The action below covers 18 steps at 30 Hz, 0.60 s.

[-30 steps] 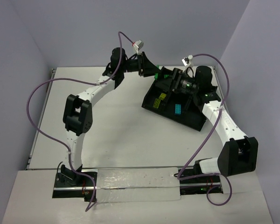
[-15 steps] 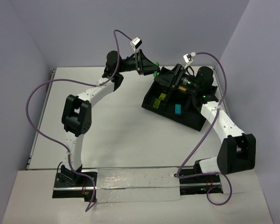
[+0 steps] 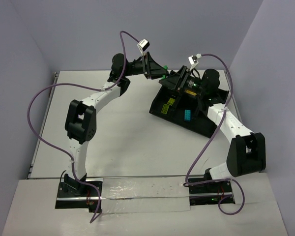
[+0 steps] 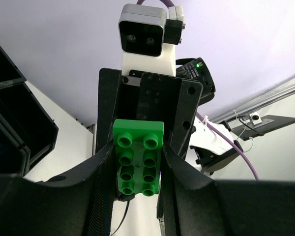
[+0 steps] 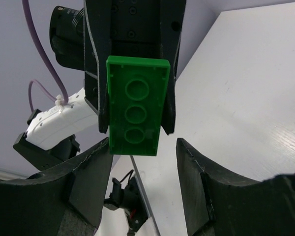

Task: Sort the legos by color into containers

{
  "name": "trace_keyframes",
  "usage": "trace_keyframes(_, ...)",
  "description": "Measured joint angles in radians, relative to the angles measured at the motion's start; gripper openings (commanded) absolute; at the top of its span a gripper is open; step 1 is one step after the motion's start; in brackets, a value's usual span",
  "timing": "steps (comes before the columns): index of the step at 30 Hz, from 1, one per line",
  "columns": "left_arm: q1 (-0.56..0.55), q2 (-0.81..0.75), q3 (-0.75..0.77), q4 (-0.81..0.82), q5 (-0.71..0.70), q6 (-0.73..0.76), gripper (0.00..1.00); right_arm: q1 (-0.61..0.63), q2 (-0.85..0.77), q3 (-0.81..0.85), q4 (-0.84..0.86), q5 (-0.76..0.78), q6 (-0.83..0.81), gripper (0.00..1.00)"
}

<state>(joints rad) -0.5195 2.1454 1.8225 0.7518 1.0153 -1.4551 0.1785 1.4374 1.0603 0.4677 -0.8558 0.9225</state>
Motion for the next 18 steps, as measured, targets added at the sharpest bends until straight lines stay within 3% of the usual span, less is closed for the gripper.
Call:
trace_keyframes(3,-0.003,0.000,-0.001,0.001,0.001,0.001,0.00,0.010,0.010,0.003,0.024,-0.002,0.018,0.59)
trace_keyframes(6,-0.004,0.000,-0.004,0.001,0.003,0.002,0.00,0.015,0.017,0.009,0.042,-0.002,0.032,0.51)
trace_keyframes(13,-0.004,-0.004,-0.006,0.017,0.006,0.004,0.00,0.017,0.022,0.016,0.058,0.001,0.063,0.03)
trace_keyframes(16,-0.003,-0.006,-0.007,0.017,0.006,0.004,0.00,0.019,0.023,0.015,0.067,0.002,0.061,0.00)
trace_keyframes(18,-0.003,-0.006,-0.008,0.015,0.007,0.008,0.10,0.019,0.023,0.012,0.069,0.003,0.060,0.00)
